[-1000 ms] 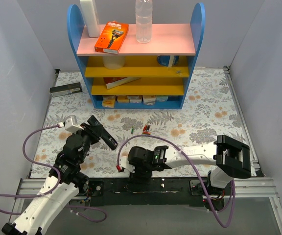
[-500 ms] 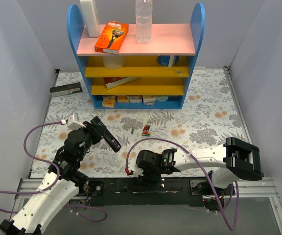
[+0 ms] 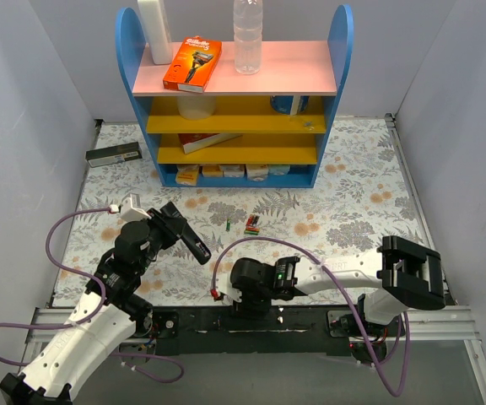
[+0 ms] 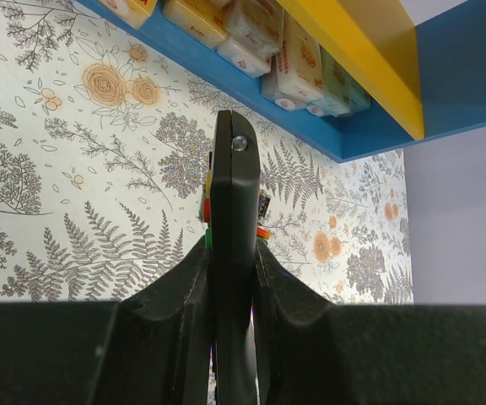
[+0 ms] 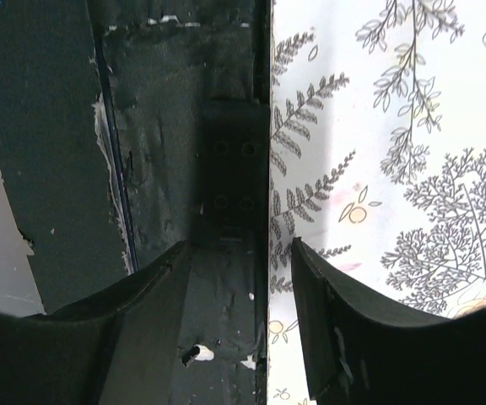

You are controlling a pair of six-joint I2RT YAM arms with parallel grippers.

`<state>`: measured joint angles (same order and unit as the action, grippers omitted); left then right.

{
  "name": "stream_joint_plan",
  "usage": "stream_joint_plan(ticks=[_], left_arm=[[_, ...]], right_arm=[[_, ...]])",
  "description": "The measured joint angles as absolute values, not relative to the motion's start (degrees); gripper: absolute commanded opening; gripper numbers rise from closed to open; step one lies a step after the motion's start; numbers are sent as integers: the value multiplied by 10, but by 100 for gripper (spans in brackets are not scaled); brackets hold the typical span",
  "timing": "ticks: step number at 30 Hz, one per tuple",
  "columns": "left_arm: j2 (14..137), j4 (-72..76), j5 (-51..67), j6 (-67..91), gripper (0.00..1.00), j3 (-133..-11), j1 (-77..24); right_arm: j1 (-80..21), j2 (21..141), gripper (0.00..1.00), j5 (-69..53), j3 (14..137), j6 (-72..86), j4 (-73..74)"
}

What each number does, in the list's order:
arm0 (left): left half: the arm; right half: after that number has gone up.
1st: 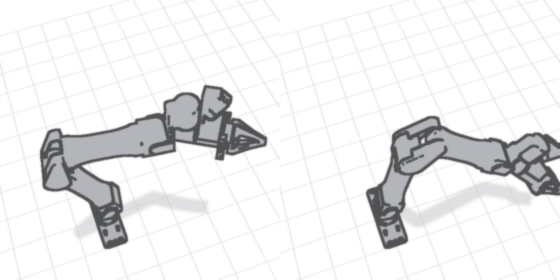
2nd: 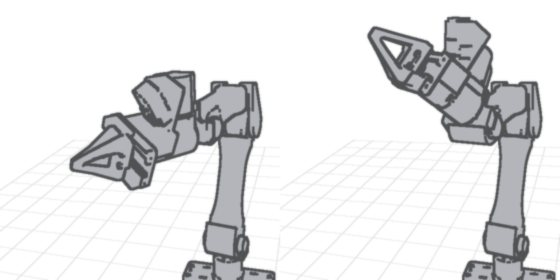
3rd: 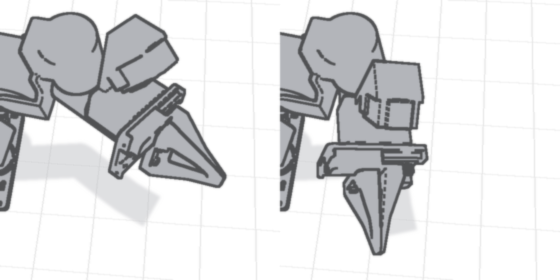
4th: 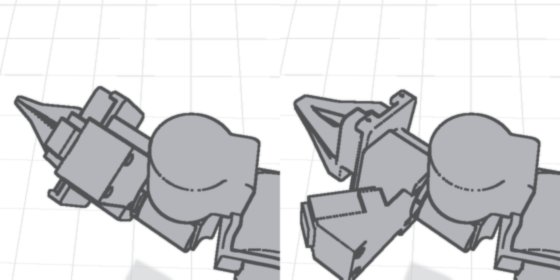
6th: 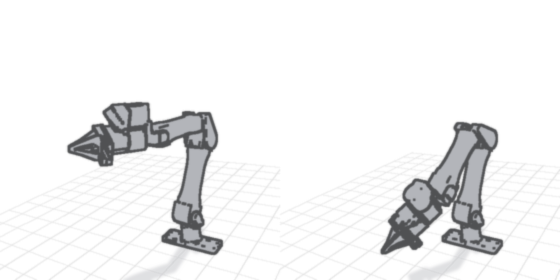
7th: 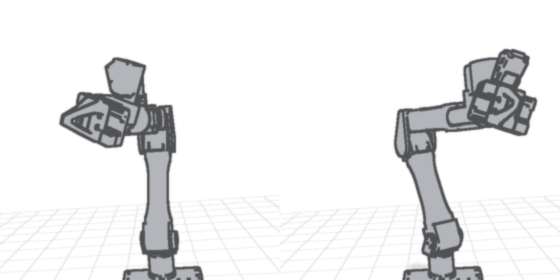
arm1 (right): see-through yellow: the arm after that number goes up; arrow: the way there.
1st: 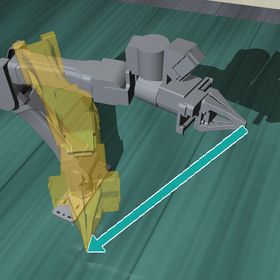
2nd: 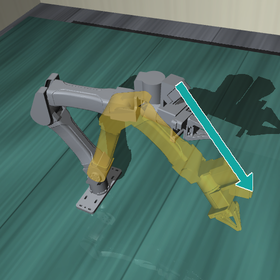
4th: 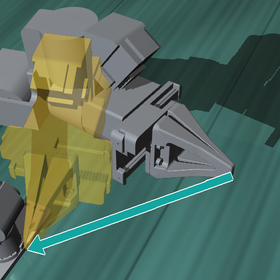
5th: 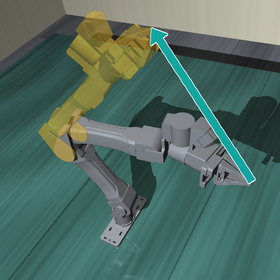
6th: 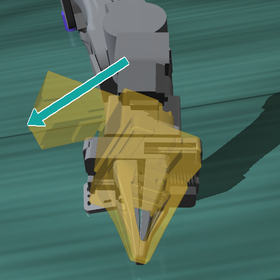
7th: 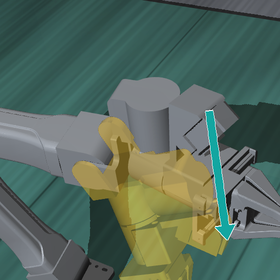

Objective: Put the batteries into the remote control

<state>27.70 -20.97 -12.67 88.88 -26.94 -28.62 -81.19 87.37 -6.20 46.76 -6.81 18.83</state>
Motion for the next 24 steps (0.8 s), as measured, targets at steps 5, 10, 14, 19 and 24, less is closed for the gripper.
stream_joint_plan(ticks=[5, 10, 14, 19, 24], left_arm=[[281, -209, -124, 889, 0, -269, -286], [284, -209, -122, 888, 0, -269, -286], [282, -210, -119, 889, 0, -269, -286], [268, -210, -114, 890, 0, -269, -286], [254, -210, -113, 894, 0, -269, -286]], right_arm=[[-815, 889, 51, -62, 479, -69, 175], [-818, 901, 38, -61, 490, -73, 174], [-823, 904, 26, -56, 493, -74, 179], [-838, 909, 8, -46, 493, -68, 198], [-842, 905, 1, -42, 493, -58, 210]])
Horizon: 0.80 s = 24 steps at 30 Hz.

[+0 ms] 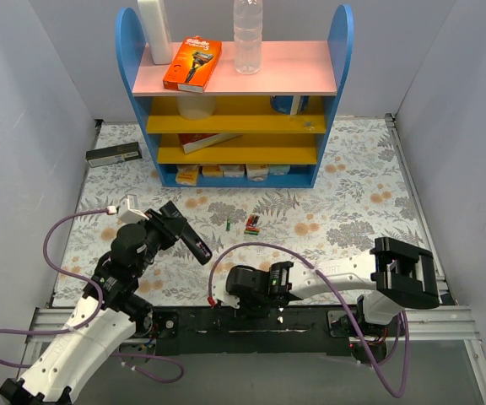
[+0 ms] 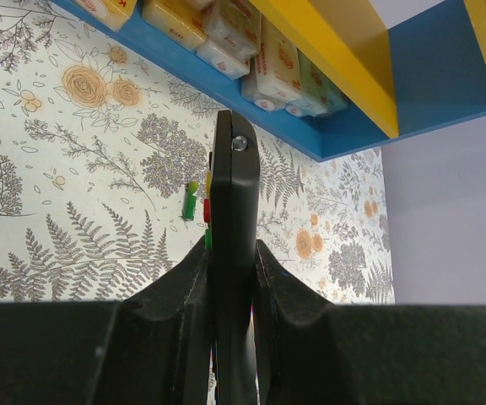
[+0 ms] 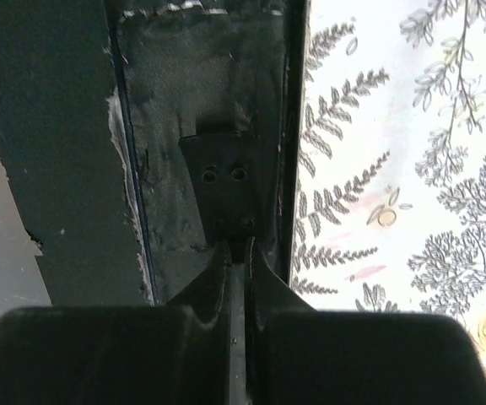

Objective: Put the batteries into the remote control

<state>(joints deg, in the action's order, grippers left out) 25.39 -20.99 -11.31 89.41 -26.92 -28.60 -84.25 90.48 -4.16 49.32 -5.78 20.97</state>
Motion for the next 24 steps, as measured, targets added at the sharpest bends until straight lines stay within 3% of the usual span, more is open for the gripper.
stream_joint_plan(ticks=[10, 20, 22, 24], left_arm=[[252, -210, -100, 900, 0, -265, -286], [297, -134, -10, 898, 0, -203, -286], [314, -113, 9, 899, 0, -185, -286], [326, -99, 24, 900, 0, -172, -286]], right_arm=[[-817, 877, 1, 27, 535, -43, 285], [-652, 898, 1, 50, 554, -3, 329], [-636, 908, 4, 50, 555, 4, 332], [-624, 919, 15, 49, 556, 13, 333]])
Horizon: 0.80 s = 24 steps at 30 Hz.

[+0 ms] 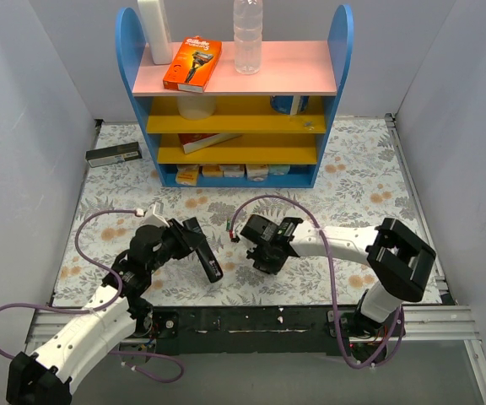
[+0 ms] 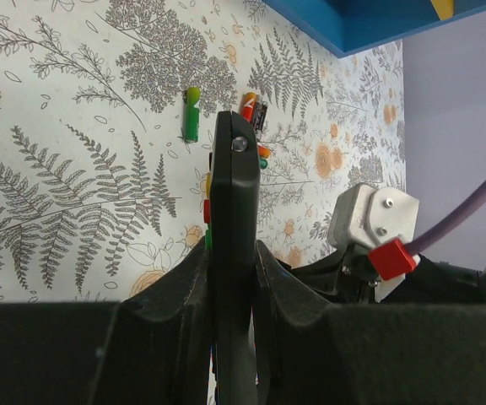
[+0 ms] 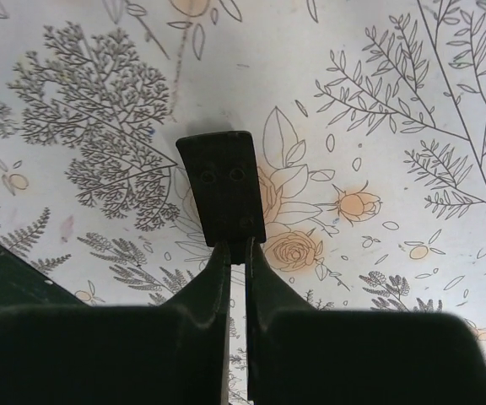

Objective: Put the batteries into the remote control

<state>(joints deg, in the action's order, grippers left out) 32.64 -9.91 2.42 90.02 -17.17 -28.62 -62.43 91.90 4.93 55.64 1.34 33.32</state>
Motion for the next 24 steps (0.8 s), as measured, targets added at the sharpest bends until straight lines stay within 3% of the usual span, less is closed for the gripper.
stream_joint_plan(ticks=[1, 2, 6, 15, 24], left_arm=[[331, -93, 29, 900, 0, -167, -286], [335, -86, 34, 900, 0, -163, -286], [343, -66, 42, 900, 0, -158, -286], [343, -42, 49, 900, 0, -147, -286], [350, -41, 66, 897, 0, -145, -286]], right_arm=[[-621, 923, 21, 49, 557, 17, 333], [-617, 927, 34, 49, 557, 20, 334], [-611, 929, 53, 50, 561, 34, 336], [-597, 894, 52, 37, 582, 28, 328], [-540, 894, 52, -51, 579, 25, 294]])
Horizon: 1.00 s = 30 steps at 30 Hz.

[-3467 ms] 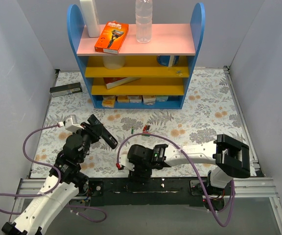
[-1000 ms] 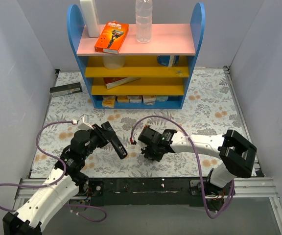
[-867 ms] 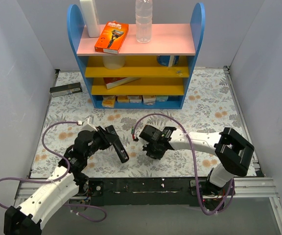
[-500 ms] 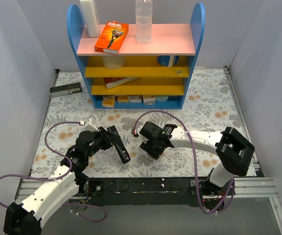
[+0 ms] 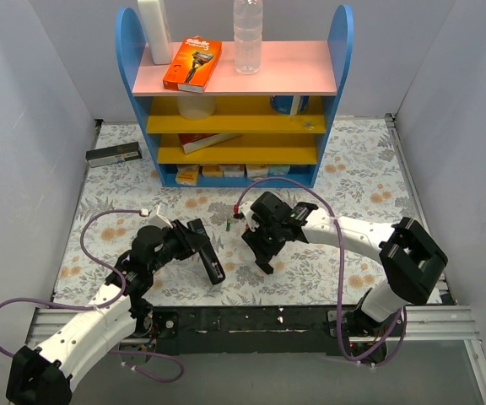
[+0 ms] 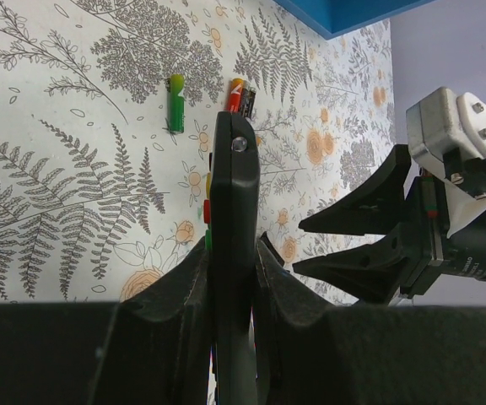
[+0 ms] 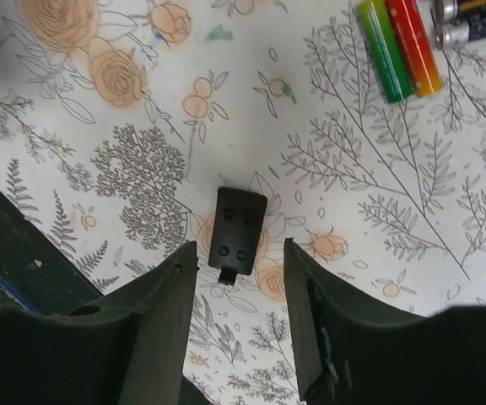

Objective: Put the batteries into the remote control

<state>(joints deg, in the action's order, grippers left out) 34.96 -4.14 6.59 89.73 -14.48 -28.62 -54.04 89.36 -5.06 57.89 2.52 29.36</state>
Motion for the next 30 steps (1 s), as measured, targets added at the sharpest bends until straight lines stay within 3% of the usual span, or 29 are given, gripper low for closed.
stream_joint_plan(ticks=[16, 30], left_arm=[[363, -22, 101, 881, 0, -145, -286], [367, -16, 114, 875, 0, -145, -286]], right_arm=[[-511, 947, 45, -123, 575, -91, 255], [-509, 979, 31, -162, 581, -172, 253]])
